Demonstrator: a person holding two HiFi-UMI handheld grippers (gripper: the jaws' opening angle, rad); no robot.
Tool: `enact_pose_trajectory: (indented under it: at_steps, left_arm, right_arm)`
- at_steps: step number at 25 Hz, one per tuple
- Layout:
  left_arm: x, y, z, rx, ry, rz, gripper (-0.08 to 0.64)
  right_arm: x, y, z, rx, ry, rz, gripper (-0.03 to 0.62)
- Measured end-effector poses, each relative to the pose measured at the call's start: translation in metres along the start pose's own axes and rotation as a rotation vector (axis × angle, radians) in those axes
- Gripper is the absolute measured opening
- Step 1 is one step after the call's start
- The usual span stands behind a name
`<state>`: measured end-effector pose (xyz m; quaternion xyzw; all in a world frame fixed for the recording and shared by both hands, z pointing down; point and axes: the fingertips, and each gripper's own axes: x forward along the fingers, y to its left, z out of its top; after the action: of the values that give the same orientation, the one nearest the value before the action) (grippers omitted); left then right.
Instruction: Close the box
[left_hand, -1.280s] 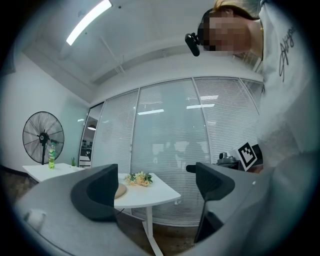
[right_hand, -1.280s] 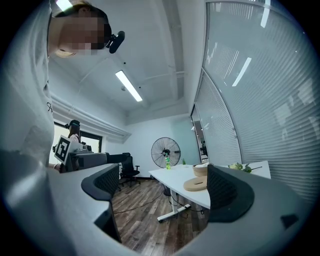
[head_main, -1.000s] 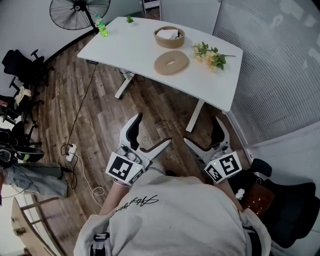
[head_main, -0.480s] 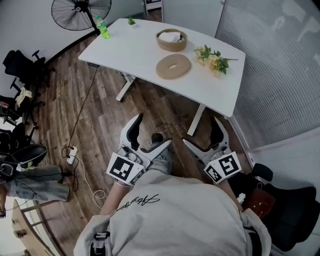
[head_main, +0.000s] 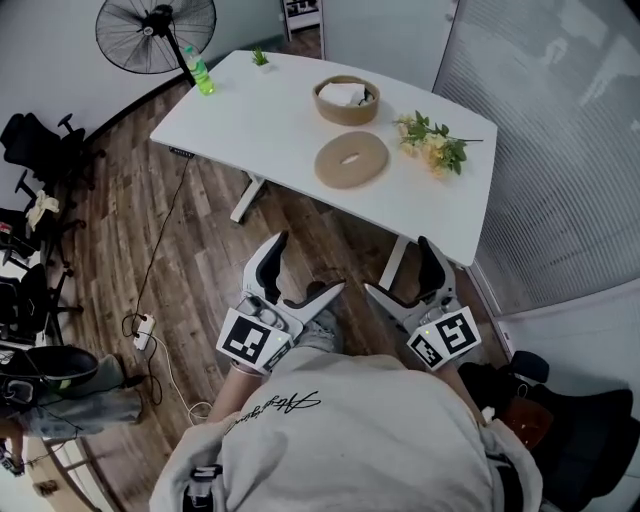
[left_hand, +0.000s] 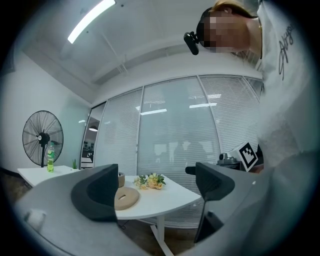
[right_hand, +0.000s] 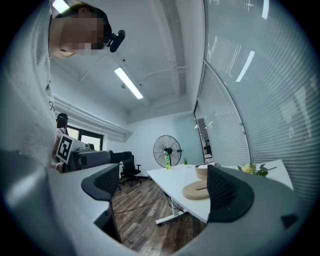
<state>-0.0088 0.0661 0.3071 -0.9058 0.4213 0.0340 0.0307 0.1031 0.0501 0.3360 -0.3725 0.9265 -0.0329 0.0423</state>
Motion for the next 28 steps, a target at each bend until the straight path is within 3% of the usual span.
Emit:
enact_pose_trajectory:
  at_steps: [10,28]
  left_arm:
    - [0.052,0.074,-0.007,-0.002,0.002,-0.058,0.469]
    - [0.133,0.171,-0.006,0.01,0.03,-0.16,0.469]
  right_arm:
    - [0.07,-0.041,0.001,-0.006,0.007,-0.051,0.532]
    - [0.167,-0.106,0.01,-0.002,0.013,-0.136,0.533]
